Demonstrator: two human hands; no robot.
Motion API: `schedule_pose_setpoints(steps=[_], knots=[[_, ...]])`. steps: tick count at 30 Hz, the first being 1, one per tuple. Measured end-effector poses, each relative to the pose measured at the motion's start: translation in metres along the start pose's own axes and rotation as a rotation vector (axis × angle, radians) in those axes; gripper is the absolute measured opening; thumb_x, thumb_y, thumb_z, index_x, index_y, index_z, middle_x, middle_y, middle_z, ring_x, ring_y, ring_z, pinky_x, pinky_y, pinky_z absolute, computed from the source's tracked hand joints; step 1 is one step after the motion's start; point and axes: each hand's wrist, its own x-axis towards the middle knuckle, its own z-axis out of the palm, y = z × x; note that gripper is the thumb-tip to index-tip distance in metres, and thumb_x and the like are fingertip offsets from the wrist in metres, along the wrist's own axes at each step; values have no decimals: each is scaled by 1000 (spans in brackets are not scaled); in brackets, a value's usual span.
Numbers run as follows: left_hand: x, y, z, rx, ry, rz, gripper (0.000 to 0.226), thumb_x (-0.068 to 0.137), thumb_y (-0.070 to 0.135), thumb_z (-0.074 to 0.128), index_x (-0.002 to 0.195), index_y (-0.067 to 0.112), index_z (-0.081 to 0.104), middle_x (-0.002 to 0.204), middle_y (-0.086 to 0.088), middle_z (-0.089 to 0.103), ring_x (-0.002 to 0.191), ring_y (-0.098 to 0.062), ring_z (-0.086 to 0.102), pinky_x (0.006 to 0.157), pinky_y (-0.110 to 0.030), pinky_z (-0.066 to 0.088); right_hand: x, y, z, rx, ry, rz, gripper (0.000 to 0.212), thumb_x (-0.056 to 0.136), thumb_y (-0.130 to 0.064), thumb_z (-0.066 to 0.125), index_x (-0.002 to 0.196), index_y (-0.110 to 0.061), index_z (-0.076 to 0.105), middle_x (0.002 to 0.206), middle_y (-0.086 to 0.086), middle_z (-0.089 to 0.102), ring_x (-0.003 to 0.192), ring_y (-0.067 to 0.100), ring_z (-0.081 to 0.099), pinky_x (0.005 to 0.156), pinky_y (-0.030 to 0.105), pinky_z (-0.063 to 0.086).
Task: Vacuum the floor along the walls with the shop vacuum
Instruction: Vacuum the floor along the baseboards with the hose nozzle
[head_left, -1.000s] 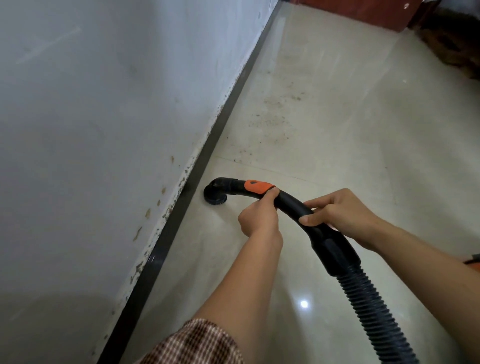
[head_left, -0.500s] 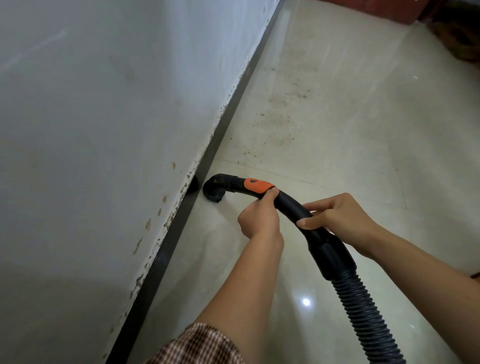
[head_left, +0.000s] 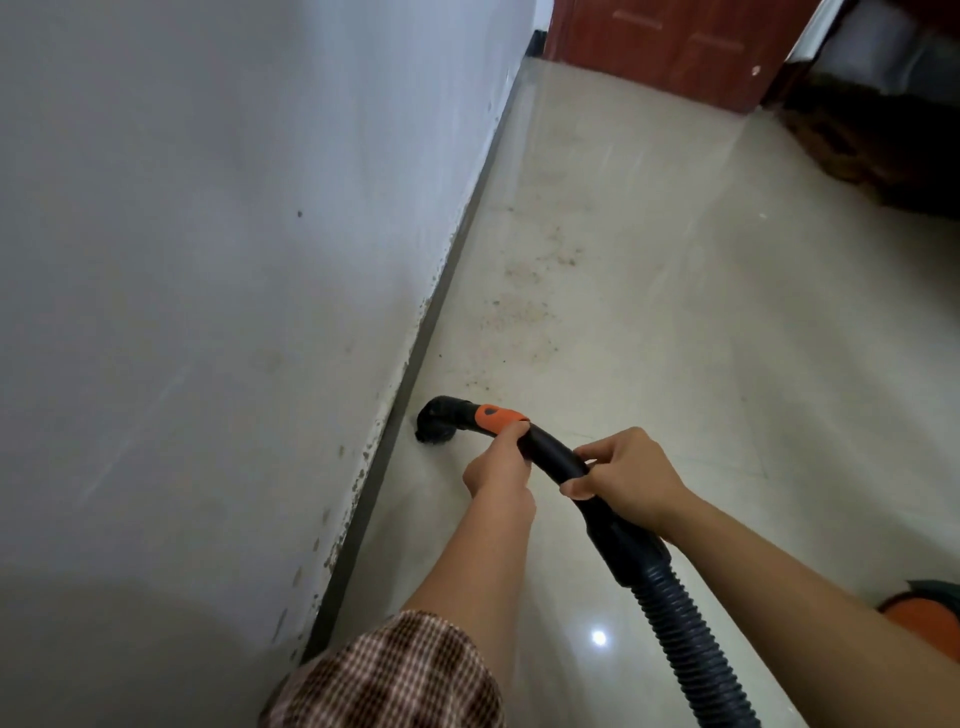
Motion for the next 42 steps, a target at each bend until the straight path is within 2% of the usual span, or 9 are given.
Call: schedule_pose_setpoints(steps=[6,9,13,20,27,30,33,38,42], knots=[[14,-7,25,14,-28,42,22,73,7,80,85,4,62,73,-4,68,47,-4,64,38,-13,43,22,13,-9,1,47,-1,16,69,-12,79,84,-17,79,69,7,73,66,22,68,68,33,57],[17,-17,36,22,-56,50,21,74,6,79,85,3,62,74,-5,69,47,-4,66,39,-13,45,32,28,-22,21,31,-1,17,69,-12,78,85,-18,79,66,5,73,61,18,65,65,29,56],[16,-31,52,47,-56,53,19,77,8,78,89,4,63,83,-6,71,51,-3,67,43,-13,47,41,42,-42,36,-2,1,18,70,-10,79,86,-18,79,66,4,73,68,22,69,70,33,57],[3,-52,83,56,-49,48,23,80,6,77,99,0,65,89,-10,72,52,-5,68,43,-15,49,51,60,-81,43,-67,-10,10,70,-8,78,78,-13,78,61,6,70,56,17,62,63,28,53],[-6,-64,109,86,-14,77,29,80,7,77,105,-1,65,102,-13,72,68,-9,67,51,-14,52,62,73,-106,54,-73,4,7,69,-8,79,72,-15,77,62,9,69,55,19,61,59,27,51],[1,-63,114,90,-25,69,31,79,7,78,106,-1,64,101,-14,72,70,-10,68,52,-14,53,67,73,-111,57,-70,5,8,69,-8,78,73,-14,77,67,14,70,57,21,63,64,33,55],[13,-57,118,83,-58,64,24,79,7,78,96,3,62,101,-14,71,72,-11,68,54,-15,54,76,69,-113,49,-38,6,15,69,-8,79,76,-21,78,65,6,73,59,21,67,64,30,56],[28,-43,116,77,-87,46,19,79,5,78,83,5,60,83,-8,70,61,-8,68,59,-17,54,85,59,-104,71,-36,16,21,69,-6,79,85,-20,80,70,7,74,59,20,67,62,31,56],[35,-36,115,69,-64,41,20,77,4,79,81,7,60,78,-6,69,57,-6,68,58,-17,52,91,54,-98,71,-42,32,22,70,-7,79,86,-22,80,71,5,74,61,19,67,63,29,55]])
